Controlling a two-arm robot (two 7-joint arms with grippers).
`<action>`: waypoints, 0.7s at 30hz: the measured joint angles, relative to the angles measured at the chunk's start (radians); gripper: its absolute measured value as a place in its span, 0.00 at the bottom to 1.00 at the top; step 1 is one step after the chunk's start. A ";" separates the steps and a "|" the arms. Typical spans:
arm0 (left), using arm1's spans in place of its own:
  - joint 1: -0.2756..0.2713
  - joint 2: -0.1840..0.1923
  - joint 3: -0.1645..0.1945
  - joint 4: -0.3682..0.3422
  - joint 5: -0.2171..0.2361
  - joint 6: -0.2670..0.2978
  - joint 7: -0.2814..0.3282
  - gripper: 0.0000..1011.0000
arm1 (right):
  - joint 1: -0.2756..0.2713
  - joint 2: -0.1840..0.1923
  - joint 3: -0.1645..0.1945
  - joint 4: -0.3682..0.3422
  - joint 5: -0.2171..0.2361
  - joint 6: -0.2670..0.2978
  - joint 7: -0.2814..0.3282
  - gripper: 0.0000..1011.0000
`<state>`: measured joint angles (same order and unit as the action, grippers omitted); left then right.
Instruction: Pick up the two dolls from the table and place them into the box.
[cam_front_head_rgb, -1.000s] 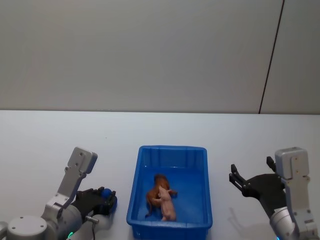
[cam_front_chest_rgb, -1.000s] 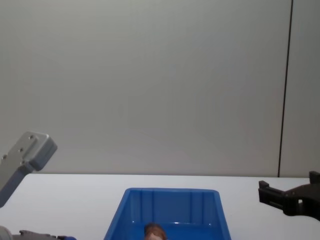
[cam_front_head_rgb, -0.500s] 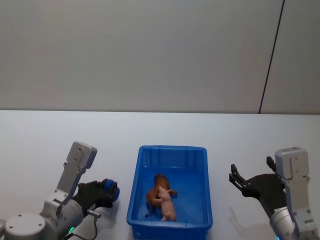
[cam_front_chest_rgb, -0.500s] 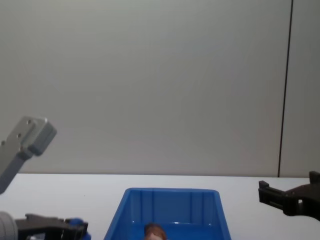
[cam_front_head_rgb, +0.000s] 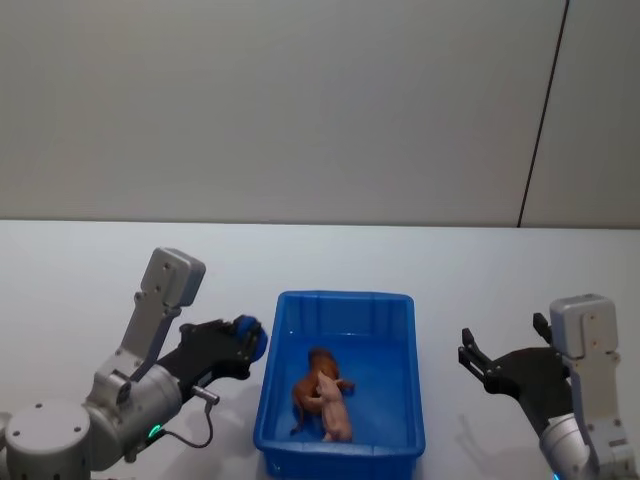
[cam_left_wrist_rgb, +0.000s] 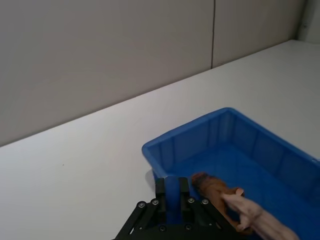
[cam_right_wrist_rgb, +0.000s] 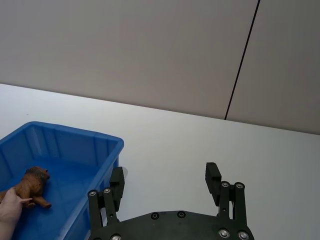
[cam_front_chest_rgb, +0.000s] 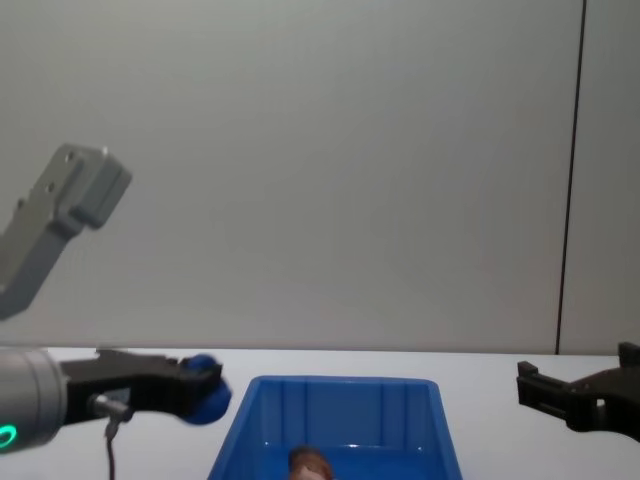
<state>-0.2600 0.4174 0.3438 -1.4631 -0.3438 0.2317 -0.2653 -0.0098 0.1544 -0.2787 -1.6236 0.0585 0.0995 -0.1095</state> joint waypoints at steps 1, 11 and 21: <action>-0.003 -0.001 0.000 -0.004 0.000 -0.007 -0.017 0.14 | 0.000 0.000 0.000 0.000 0.000 0.000 0.000 0.99; -0.026 -0.016 0.009 -0.006 -0.012 -0.043 -0.123 0.08 | 0.000 0.000 0.000 0.000 0.000 0.000 0.000 0.99; -0.053 -0.041 0.026 0.023 -0.031 -0.069 -0.229 0.36 | 0.000 0.000 0.000 0.000 0.000 0.000 0.000 0.99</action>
<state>-0.3126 0.3767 0.3694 -1.4404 -0.3745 0.1632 -0.4939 -0.0097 0.1544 -0.2787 -1.6236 0.0585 0.0995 -0.1094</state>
